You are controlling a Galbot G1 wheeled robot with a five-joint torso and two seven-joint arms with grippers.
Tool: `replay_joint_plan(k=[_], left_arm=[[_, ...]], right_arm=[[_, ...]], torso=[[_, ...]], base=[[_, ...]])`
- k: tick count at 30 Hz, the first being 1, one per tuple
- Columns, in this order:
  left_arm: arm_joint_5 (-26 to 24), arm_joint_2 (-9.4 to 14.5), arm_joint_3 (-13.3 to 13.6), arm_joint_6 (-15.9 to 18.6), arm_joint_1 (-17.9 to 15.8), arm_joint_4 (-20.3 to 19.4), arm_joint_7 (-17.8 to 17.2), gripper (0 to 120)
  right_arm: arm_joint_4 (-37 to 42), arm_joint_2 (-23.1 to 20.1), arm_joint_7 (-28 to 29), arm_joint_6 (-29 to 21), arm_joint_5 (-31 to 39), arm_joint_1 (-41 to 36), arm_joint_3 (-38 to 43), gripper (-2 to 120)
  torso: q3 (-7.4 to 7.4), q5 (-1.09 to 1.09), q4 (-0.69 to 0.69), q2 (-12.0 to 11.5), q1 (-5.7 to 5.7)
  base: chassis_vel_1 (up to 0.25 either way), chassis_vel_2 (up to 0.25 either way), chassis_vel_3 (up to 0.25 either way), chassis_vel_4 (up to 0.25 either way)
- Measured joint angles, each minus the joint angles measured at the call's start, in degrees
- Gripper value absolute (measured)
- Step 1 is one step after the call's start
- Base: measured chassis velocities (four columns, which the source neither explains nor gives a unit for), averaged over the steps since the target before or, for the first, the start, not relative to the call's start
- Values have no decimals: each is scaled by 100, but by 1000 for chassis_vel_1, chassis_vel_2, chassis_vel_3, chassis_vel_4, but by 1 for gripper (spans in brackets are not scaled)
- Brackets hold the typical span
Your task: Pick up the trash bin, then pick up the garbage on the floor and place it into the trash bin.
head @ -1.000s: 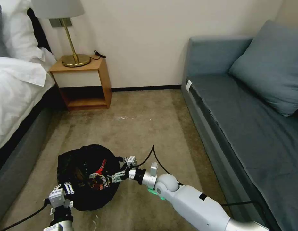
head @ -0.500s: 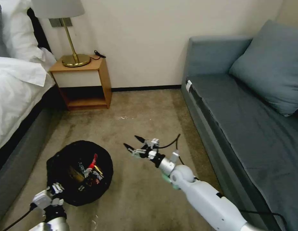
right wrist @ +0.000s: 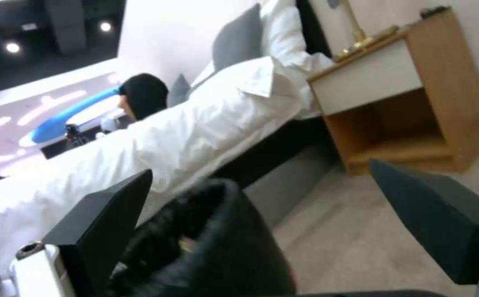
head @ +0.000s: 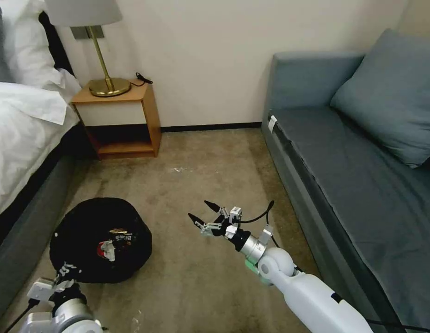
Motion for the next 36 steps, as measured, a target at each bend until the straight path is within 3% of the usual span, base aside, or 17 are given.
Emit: replay_joint_plan(k=[7,15,23,31,36], left_arm=[[-79,289,63,216,-473,429,-266,5],[-179,464,115,436,-647,573,-343,6],[-84,530,146,475,-627,318,-344,32],[1032,609,136,345,-255,-54,-341,62],[1845,631,220,189,230,-583,-40,80]], right_arm=[[371,-146,69,-60,-73,-172,89,100],[448,-233,108,-59,-143,-358,299,100],[785,-332,502,-60,-263,-572,475,100],[1080,-472,806,100,-666,-1103,936,100],[1351,-530,1303,292,-1038,-1579,1299,100]], torso=[[0,0,0,0,0],[0,0,0,0,0],[0,1,0,0,0],[0,0,-1,0,0],[0,1,-1,0,0]], base=[[0,0,0,0],[0,0,0,0],[0,0,0,0],[0,0,0,0],[0,0,0,0]])
